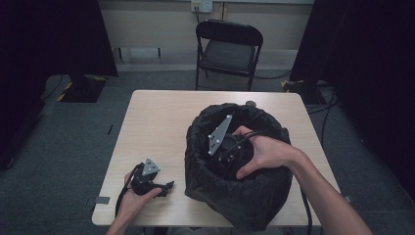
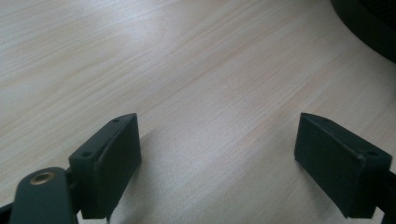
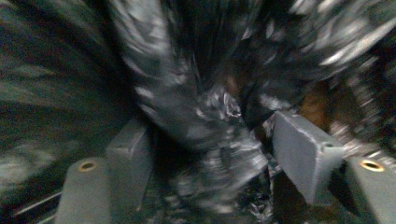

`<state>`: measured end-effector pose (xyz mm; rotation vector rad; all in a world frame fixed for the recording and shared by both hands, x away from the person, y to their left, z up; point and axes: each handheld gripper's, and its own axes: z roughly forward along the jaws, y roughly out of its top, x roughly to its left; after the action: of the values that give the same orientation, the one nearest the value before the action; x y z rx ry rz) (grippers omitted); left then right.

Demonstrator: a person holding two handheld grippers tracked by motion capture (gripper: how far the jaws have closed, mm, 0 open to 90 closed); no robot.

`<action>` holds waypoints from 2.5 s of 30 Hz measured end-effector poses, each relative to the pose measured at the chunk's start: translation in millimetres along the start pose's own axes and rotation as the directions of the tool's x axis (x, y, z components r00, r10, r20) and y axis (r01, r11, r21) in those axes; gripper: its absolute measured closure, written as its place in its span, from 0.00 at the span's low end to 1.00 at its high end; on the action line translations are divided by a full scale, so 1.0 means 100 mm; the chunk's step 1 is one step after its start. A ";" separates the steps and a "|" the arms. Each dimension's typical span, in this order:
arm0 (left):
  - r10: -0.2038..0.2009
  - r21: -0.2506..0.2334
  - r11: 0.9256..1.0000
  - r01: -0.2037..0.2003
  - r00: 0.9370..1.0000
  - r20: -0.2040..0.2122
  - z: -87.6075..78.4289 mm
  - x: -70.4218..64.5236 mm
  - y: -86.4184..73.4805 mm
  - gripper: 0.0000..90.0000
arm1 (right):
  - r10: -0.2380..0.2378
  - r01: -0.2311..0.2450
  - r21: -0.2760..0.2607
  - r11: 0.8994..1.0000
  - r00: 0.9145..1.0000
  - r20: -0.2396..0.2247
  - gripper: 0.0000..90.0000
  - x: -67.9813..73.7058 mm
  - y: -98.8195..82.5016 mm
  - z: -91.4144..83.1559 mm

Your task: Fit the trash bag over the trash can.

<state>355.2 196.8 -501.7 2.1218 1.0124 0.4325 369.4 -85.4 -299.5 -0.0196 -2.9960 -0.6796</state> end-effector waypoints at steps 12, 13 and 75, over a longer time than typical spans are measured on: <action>0.001 0.001 1.000 -0.001 1.000 0.002 0.00 0.00 0.00 0.16 | 0.102 -0.096 0.136 0.986 0.994 -0.035 0.29 -0.08 -0.05 0.33; 0.002 0.001 1.000 -0.002 1.000 0.002 0.00 0.00 0.00 0.16 | 0.097 -0.093 0.139 0.986 0.995 -0.019 0.27 -0.08 -0.04 0.34; 0.002 0.009 1.000 -0.002 1.000 -0.003 0.01 -0.03 0.00 0.11 | 0.311 -0.065 -0.586 0.807 0.891 0.330 0.18 -0.02 -0.25 -0.91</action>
<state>354.1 194.3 -502.1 2.1311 1.0158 0.4331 376.7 -147.0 -228.9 -0.5626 -2.9482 -1.6946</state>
